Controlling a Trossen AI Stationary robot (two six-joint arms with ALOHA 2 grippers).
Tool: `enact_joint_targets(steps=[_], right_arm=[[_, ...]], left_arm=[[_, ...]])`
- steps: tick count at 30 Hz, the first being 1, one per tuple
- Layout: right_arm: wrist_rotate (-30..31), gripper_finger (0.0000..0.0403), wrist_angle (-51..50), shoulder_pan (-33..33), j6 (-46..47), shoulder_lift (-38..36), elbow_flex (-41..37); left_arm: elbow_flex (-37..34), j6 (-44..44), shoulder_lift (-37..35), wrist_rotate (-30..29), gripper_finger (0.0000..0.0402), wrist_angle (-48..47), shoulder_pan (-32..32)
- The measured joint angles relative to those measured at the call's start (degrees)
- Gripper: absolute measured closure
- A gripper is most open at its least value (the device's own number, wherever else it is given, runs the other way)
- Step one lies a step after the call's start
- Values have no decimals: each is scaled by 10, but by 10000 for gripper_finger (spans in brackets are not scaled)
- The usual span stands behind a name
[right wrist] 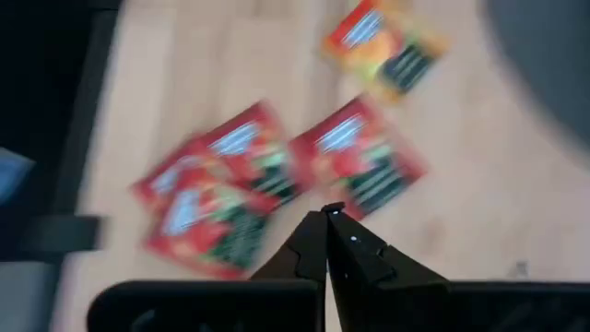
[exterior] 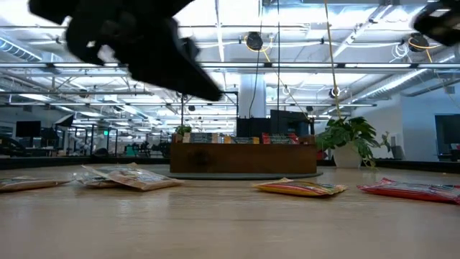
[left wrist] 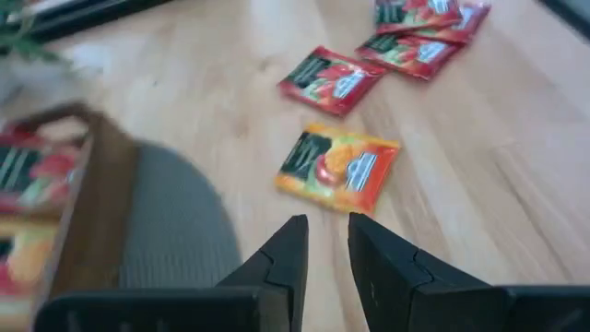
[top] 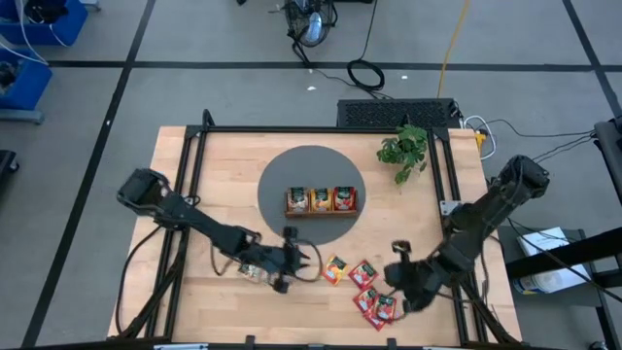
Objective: Pick & Place Tea
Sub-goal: Put the red tea bag into the right section of the wooden organizer
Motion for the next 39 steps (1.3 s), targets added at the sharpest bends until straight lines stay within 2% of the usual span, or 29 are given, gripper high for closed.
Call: enact_joint_targets(steps=[2, 9, 13, 15, 19, 21, 28, 32, 34, 39], right_arm=[[-10, 403, 34, 20, 59, 0, -16], [-15, 389, 162, 68, 207, 0, -113], [-64, 354, 237, 71, 281, 1, -181], [-85, 332, 275, 70, 311, -1, -210], [-85, 294, 361, 69, 352, -3, -256], [-85, 280, 391, 69, 368, -3, -275], [-83, 253, 444, 67, 412, -3, -317], [-82, 255, 485, 66, 409, -3, -333], [-81, 259, 487, 66, 419, -3, -335], [-65, 266, 492, 73, 435, 0, -335]], left_arm=[[50, 23, 44, 7, 314, 2, 0], [194, 82, 153, 100, 314, -4, -10], [281, 98, 214, 113, 314, -5, -21], [325, 119, 245, 122, 314, -45, -25], [418, 146, 300, 121, 314, -106, -26], [457, 146, 324, 130, 314, -96, -25], [528, 156, 376, 178, 314, -109, -18], [566, 157, 405, 190, 314, -118, -14], [577, 159, 415, 201, 314, -145, -10], [603, 161, 425, 222, 314, -136, 0]])
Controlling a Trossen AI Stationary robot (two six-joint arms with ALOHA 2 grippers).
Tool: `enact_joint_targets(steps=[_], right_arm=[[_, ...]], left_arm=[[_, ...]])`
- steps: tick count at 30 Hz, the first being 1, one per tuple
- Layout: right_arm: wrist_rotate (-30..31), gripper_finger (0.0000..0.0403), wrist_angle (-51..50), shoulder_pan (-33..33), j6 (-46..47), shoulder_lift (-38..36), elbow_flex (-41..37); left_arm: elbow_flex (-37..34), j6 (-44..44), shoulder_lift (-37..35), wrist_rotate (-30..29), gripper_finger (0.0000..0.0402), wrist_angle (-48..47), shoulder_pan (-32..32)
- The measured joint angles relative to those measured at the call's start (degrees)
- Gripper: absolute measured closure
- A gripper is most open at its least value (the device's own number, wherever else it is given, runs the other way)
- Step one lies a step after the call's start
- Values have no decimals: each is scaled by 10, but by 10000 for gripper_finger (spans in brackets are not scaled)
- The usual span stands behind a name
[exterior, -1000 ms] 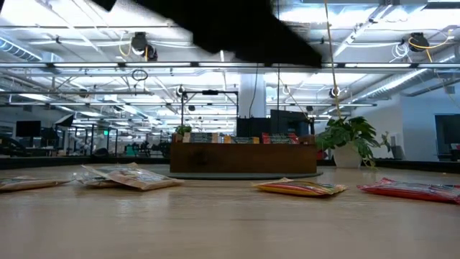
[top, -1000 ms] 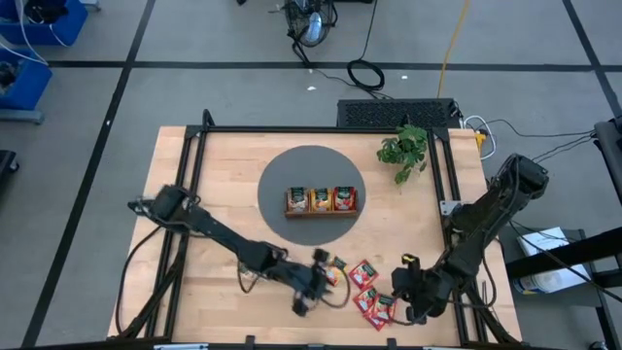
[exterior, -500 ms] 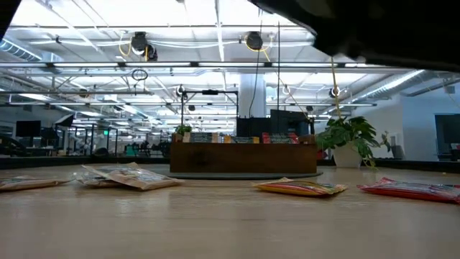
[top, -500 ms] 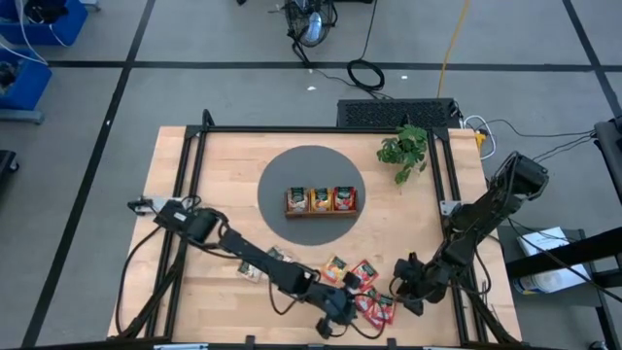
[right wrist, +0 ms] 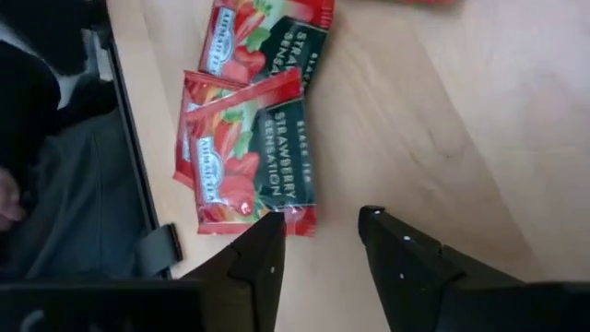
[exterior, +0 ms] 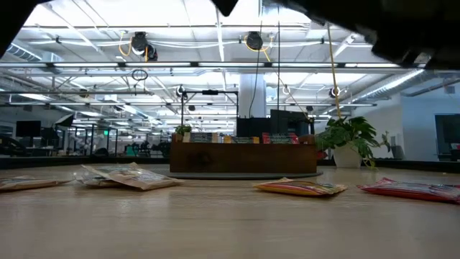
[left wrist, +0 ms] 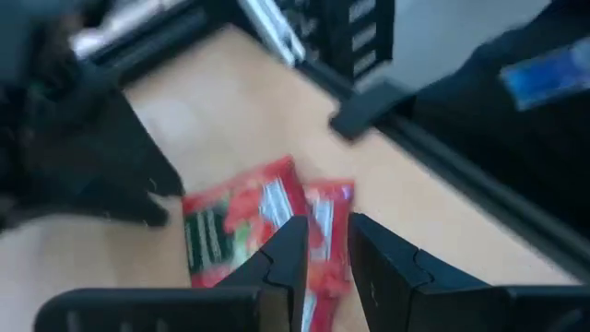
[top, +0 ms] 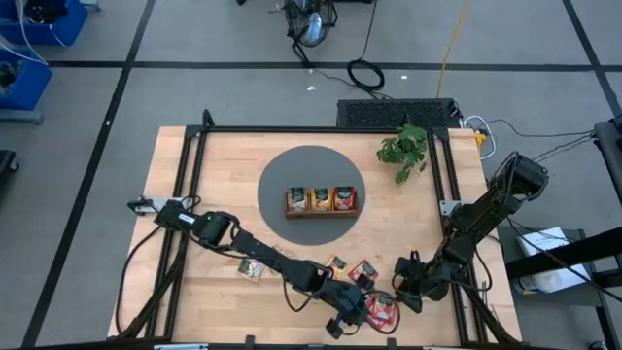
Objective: Pick & Place Tea
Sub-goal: Put the red tea bag into the right section of the wooden organizer
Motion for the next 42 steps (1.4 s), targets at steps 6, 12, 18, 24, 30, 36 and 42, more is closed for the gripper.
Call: enact_joint_targets(steps=[6, 12, 18, 24, 30, 36, 42], right_arm=[[11, 268, 26, 0, 1, 4, 0], [12, 268, 58, 2, 6, 36, 0], [16, 269, 116, 2, 6, 86, 2], [34, 269, 125, -3, -11, 95, 3], [43, 269, 128, -27, -58, 96, 3], [42, 269, 135, -47, -105, 91, 1], [41, 269, 124, -63, -149, 70, -1]], left_arm=[[16, 0, 11, 58, 314, -14, 7], [18, -10, 26, 66, 314, -8, 27], [17, -37, 42, 72, 314, -28, 52], [18, -41, 41, 66, 314, -85, 60], [20, -53, 38, 39, 314, -126, 65], [19, -40, 35, 31, 314, -131, 65], [15, -6, 10, -21, 314, -152, 51]])
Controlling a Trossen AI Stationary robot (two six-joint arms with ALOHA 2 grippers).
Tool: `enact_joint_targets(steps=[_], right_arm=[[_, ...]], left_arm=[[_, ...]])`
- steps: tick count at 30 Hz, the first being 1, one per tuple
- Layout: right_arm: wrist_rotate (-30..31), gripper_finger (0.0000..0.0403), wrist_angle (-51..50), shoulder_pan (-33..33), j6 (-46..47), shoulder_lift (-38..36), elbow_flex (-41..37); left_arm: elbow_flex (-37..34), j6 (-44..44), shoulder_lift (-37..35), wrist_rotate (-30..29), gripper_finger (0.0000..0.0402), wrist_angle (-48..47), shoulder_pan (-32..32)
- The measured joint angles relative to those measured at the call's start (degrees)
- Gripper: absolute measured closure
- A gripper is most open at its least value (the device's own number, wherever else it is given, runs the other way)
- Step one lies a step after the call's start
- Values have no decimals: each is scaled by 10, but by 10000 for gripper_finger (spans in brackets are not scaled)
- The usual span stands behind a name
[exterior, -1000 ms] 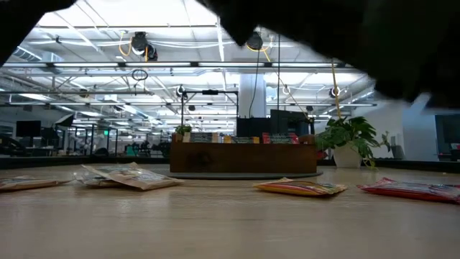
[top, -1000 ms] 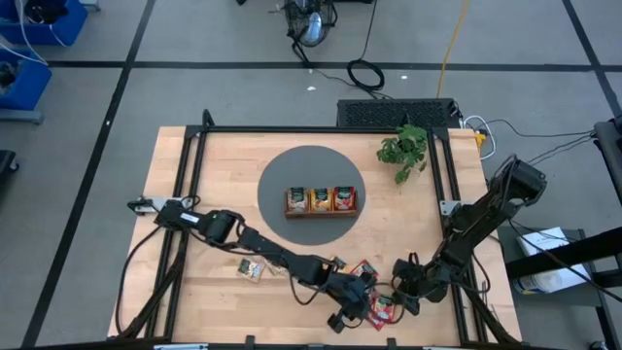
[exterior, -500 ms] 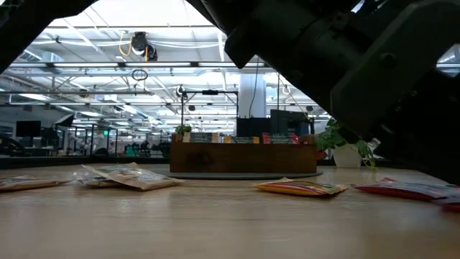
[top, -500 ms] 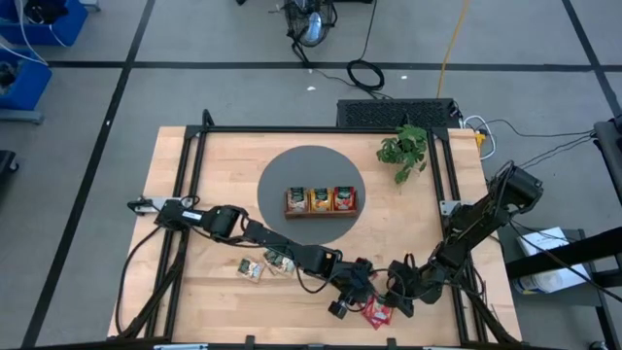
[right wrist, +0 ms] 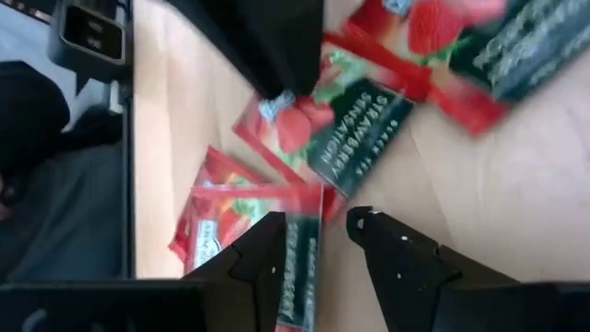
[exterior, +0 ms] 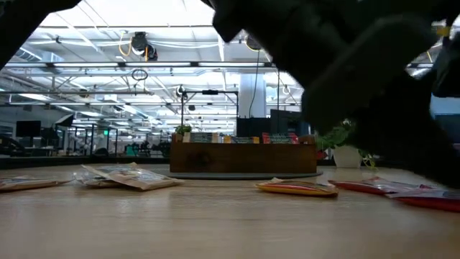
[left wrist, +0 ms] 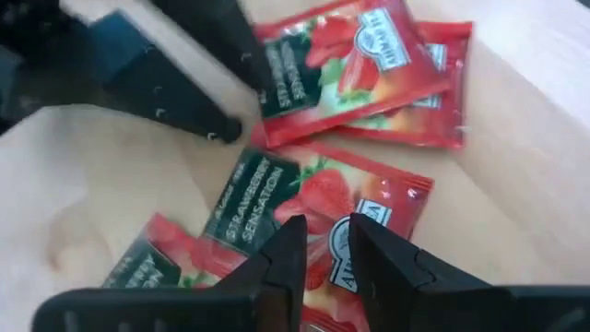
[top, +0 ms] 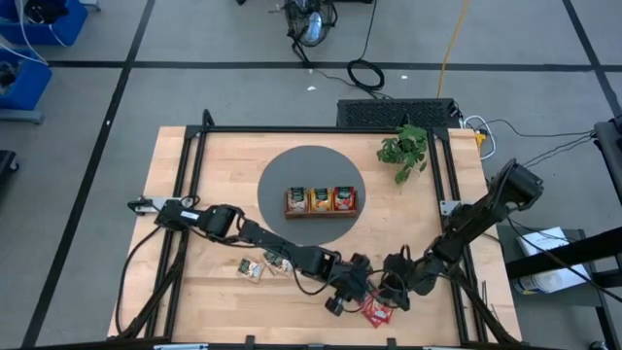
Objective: Pick & Place Tea
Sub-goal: Put the red tea bag into the right section of the wooden organizer
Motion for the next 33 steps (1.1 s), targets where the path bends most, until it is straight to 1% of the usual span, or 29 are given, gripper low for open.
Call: enact_joint_targets(steps=[2, 6, 8, 10, 12, 14, 17, 19, 23, 27, 33], right_arm=[[1, 269, 0, -4, -11, -13, 0], [-5, 269, -17, -6, -23, -43, 0], [-23, 272, -31, -4, -12, -60, 3], [-58, 276, -62, 3, 3, -76, 15], [-97, 280, -87, 17, 26, -80, 36], [-121, 284, -104, 36, 54, -77, 56], [-121, 291, -136, 61, 89, -63, 95], [-108, 299, -163, 76, 99, -47, 123], [-106, 323, -161, 97, 124, 2, 144], [-107, 352, -133, 94, 125, 51, 144], [-110, 382, -100, 70, 76, 97, 145]], left_arm=[[0, 9, -5, -16, 314, 8, -7], [1, 21, -17, -11, 314, 35, -18], [1, 37, -17, -7, 314, 45, -23], [1, 53, -15, 3, 314, 60, -27], [1, 62, -15, 11, 314, 67, -29], [1, 64, -16, 10, 314, 64, -30], [1, 59, -16, 7, 314, 47, -26], [1, 56, -16, 7, 314, 45, -21], [1, 47, -16, 20, 314, 41, -18], [1, 46, -16, 24, 314, 34, -20], [1, 51, -16, 22, 314, 17, -22]])
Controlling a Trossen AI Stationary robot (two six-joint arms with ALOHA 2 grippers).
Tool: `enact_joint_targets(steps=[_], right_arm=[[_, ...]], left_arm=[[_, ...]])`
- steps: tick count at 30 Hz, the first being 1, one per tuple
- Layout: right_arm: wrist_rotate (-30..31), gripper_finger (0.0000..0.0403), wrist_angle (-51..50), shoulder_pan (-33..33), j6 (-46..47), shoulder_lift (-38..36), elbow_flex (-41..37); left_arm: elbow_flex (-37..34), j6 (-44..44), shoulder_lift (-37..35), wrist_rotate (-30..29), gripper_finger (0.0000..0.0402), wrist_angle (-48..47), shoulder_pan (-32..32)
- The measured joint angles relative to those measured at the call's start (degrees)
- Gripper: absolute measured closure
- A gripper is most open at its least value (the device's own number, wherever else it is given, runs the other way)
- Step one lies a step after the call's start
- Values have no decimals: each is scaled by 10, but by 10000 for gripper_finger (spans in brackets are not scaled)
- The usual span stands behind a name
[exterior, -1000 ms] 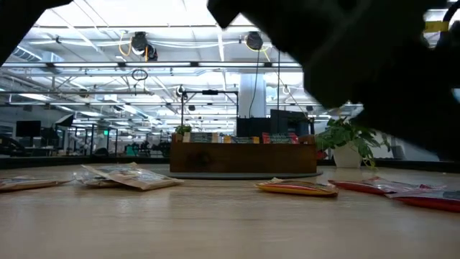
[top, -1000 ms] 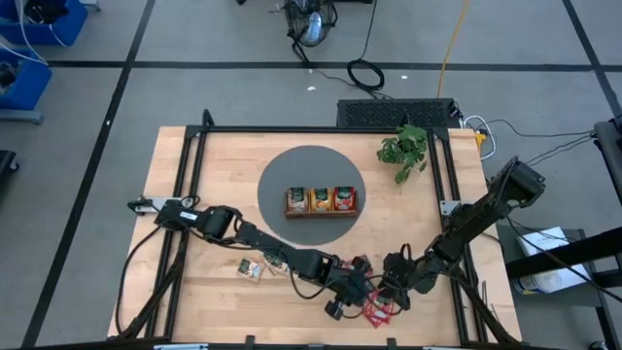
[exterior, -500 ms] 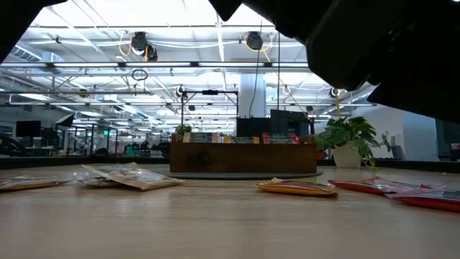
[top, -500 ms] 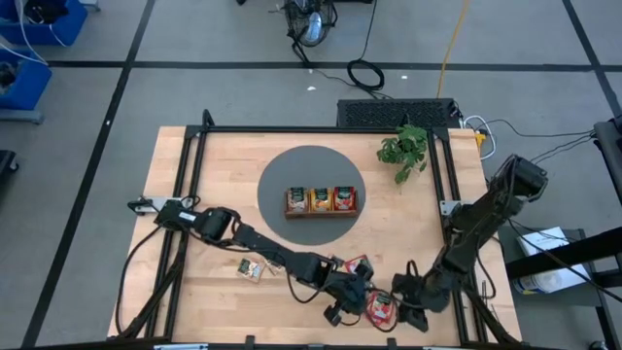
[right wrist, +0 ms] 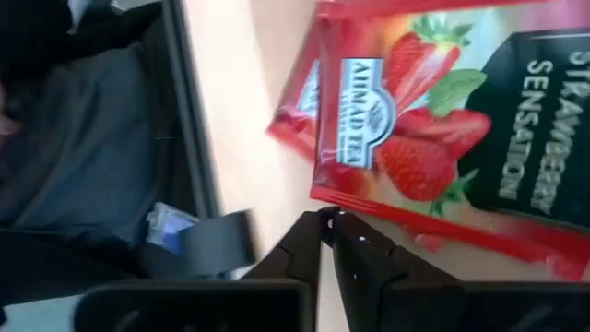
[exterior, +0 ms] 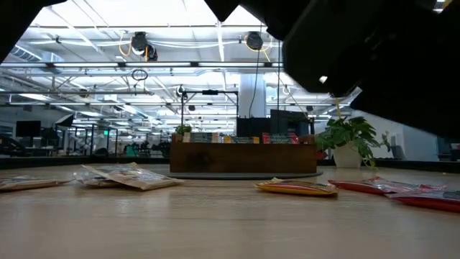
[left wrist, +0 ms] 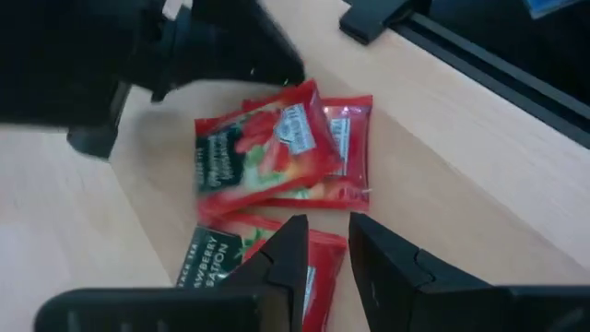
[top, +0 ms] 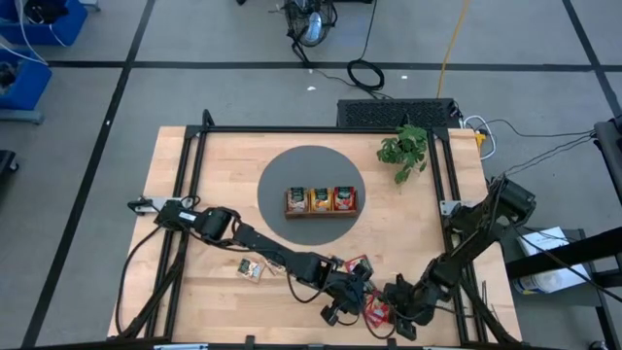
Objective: Pick & Place Tea
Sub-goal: Put the red tea bag into the right section of the wooden organizer
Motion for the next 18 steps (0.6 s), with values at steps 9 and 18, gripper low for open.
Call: enact_joint_targets(steps=[9, 18], right_arm=[[-17, 394, 18, -67, -98, 38, 2], [-17, 395, 18, -140, -198, 37, 1]], left_arm=[[0, -7, 0, -38, 314, -56, -4], [0, -7, -9, -105, 314, -87, -18]])
